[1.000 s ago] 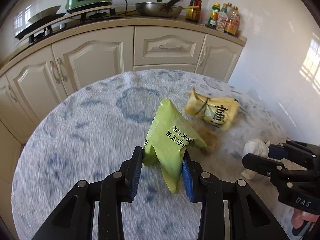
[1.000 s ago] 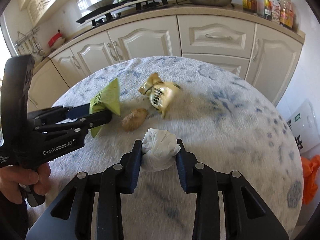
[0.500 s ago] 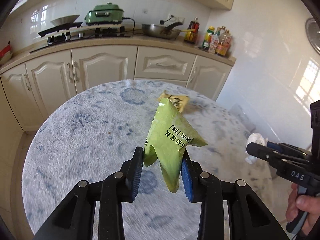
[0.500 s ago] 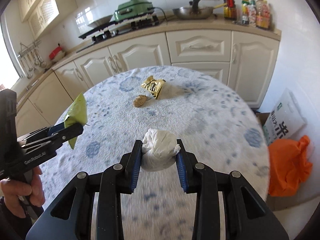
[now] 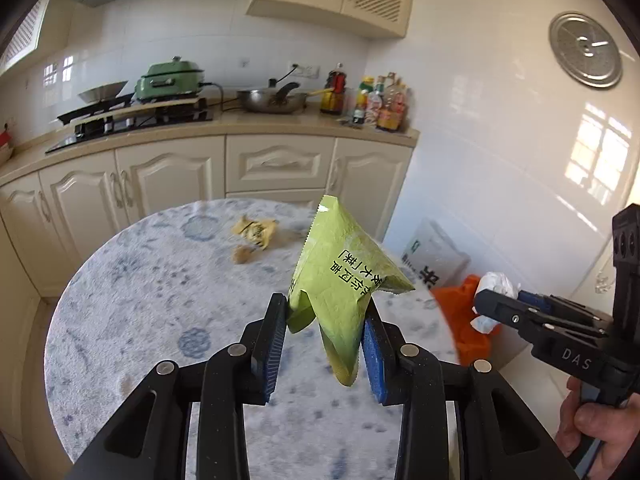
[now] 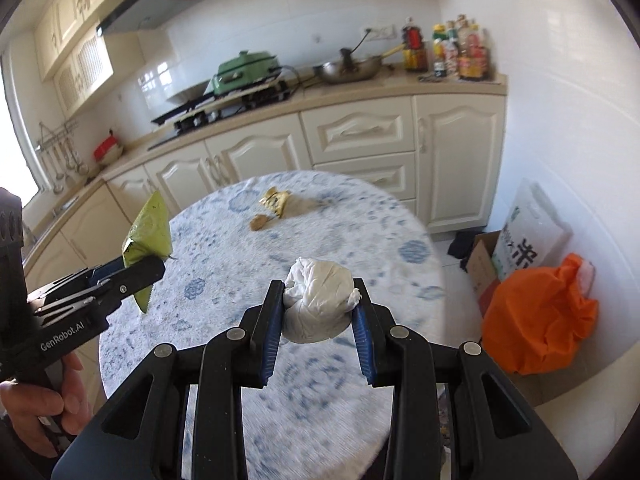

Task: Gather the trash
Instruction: 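Lift both items and carry them over the blue bin, then open both grippers over the blue bin to drop the items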

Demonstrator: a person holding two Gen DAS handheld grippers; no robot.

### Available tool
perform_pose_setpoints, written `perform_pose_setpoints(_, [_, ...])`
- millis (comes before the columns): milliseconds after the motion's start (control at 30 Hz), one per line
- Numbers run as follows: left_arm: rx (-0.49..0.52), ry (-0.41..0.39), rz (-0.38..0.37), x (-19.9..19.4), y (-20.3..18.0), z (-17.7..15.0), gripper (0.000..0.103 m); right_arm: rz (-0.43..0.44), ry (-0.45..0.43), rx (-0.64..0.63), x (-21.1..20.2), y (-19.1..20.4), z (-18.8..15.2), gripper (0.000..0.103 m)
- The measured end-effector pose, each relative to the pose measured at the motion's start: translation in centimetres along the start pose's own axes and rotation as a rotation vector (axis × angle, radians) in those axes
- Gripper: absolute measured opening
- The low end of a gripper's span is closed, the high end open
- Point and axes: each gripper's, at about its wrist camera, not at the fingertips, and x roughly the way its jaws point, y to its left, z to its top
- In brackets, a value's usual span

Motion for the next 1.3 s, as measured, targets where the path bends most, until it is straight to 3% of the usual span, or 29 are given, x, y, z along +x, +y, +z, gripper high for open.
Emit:
perform_pose_setpoints(300, [0.085, -0.024, -0.111, -0.7, -7.3, 1.1, 0.032, -0.094, -0.064, 0.099, -5.3, -6.2, -1.0, 0.032])
perform_pose_setpoints(633, [0.175, 0.022, -0.241, 3.9, -15.1, 2.3, 0.032, -0.237, -0.102, 0.233, -9.4, -14.6, -2.5, 0.032])
perform_pose_setpoints(967, [0.265, 0.236, -0.359, 13.7, -23.4, 1.2, 0.032, -0.325, -0.024, 0.389, -8.2, -23.2, -6.1, 0.032])
perform_pose_setpoints(1300, [0.320, 0.444, -0.379, 23.5, -30.6, -0.7, 0.032, -0.318, 0.094, 0.509, -3.0, -29.3, -9.7, 0.033])
